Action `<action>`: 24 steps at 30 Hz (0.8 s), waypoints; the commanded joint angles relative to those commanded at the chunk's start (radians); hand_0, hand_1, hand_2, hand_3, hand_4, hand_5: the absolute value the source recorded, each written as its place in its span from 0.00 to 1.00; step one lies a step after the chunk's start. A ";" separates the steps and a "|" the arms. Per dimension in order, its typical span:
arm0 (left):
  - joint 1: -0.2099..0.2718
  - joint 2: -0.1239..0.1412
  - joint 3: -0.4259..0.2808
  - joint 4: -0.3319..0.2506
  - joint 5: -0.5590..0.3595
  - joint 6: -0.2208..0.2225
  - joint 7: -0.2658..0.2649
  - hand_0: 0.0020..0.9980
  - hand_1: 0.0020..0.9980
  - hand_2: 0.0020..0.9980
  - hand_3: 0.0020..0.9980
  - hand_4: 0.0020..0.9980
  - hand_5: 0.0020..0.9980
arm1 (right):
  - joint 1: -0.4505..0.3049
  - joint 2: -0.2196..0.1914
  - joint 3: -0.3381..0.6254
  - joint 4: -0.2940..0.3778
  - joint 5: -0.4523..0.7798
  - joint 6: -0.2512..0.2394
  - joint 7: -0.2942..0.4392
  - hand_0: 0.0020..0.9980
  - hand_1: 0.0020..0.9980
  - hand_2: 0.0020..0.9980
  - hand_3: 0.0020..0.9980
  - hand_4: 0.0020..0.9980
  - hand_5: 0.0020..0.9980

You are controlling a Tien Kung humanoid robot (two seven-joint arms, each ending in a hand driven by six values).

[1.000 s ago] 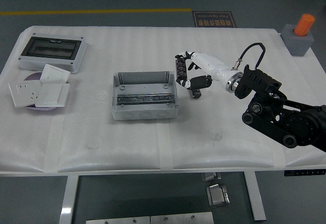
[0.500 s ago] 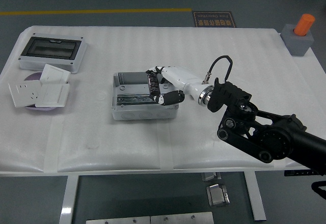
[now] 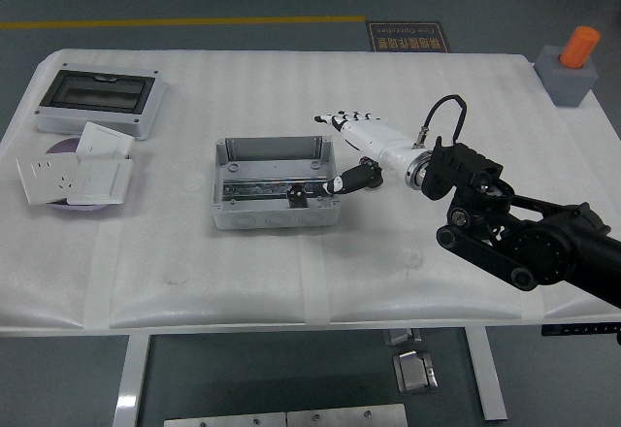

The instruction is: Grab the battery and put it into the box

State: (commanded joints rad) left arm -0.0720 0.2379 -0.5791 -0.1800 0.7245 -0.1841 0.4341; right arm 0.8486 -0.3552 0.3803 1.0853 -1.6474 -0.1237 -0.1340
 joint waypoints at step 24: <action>-0.012 0.004 0.021 0.000 -0.015 0.004 -0.006 0.58 0.65 0.47 0.54 0.53 0.38 | 0.136 0.036 -0.321 -0.247 0.141 -0.021 0.049 1.00 0.82 0.83 0.94 0.88 0.43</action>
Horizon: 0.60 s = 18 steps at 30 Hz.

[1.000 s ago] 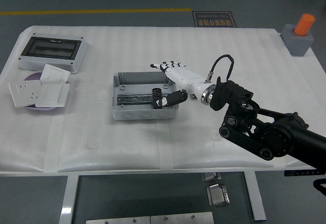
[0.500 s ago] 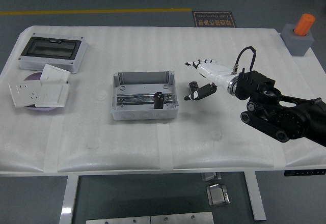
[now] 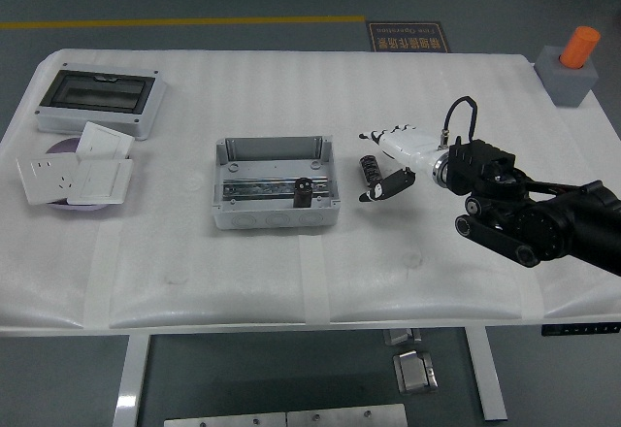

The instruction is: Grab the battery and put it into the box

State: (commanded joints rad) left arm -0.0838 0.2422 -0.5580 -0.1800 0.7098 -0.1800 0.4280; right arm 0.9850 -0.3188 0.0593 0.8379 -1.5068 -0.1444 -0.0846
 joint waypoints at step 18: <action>-0.007 0.005 0.028 0.000 -0.022 0.001 -0.010 0.58 0.65 0.47 0.54 0.53 0.39 | 0.002 0.025 -0.048 -0.031 0.009 0.003 0.012 0.96 0.74 0.76 0.85 0.84 0.44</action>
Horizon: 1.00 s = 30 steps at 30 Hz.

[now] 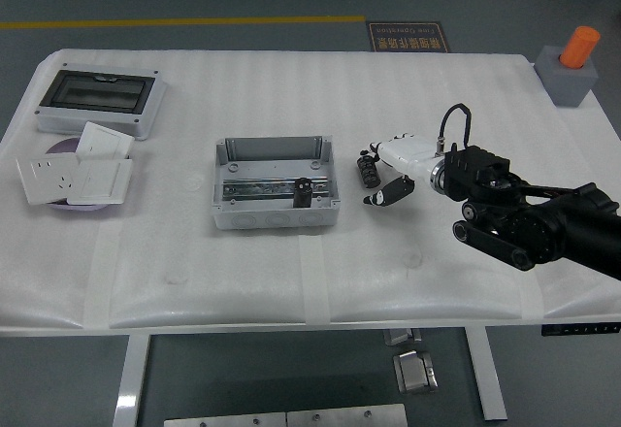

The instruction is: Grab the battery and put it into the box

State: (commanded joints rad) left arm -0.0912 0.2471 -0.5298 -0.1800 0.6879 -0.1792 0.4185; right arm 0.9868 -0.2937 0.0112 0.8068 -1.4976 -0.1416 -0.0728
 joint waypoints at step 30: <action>-0.004 -0.001 0.042 0.000 -0.034 0.010 -0.023 0.58 0.64 0.47 0.54 0.52 0.40 | -0.015 0.006 0.029 -0.030 -0.068 -0.009 0.013 0.89 0.68 0.71 0.73 0.55 0.31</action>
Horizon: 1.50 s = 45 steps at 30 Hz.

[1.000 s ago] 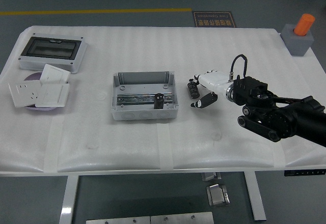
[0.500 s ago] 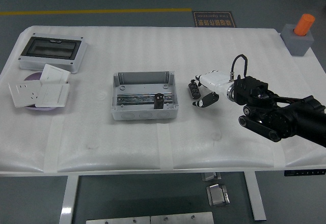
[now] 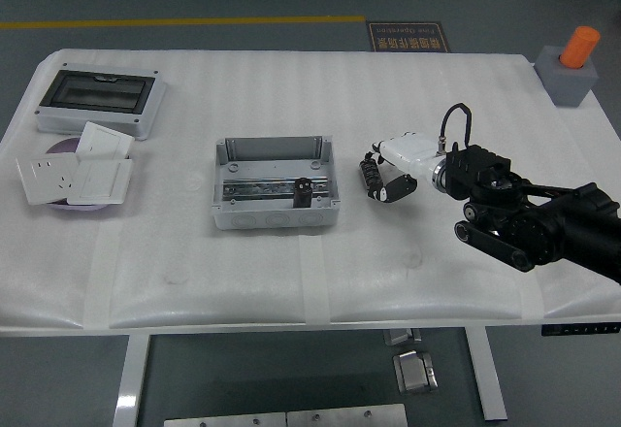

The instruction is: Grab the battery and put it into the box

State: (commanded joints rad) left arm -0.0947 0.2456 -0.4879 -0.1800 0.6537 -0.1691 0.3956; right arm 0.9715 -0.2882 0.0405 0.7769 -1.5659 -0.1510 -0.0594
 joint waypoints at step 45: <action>0.015 -0.002 -0.048 0.000 0.042 -0.001 0.013 0.57 0.64 0.47 0.54 0.52 0.41 | -0.125 0.013 0.439 0.383 -0.066 -0.026 -0.061 0.91 0.73 0.75 0.85 0.85 0.46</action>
State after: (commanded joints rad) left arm -0.0801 0.2441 -0.5360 -0.1800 0.6958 -0.1701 0.4088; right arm 0.8465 -0.2752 0.4792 1.1601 -1.6323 -0.1772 -0.1201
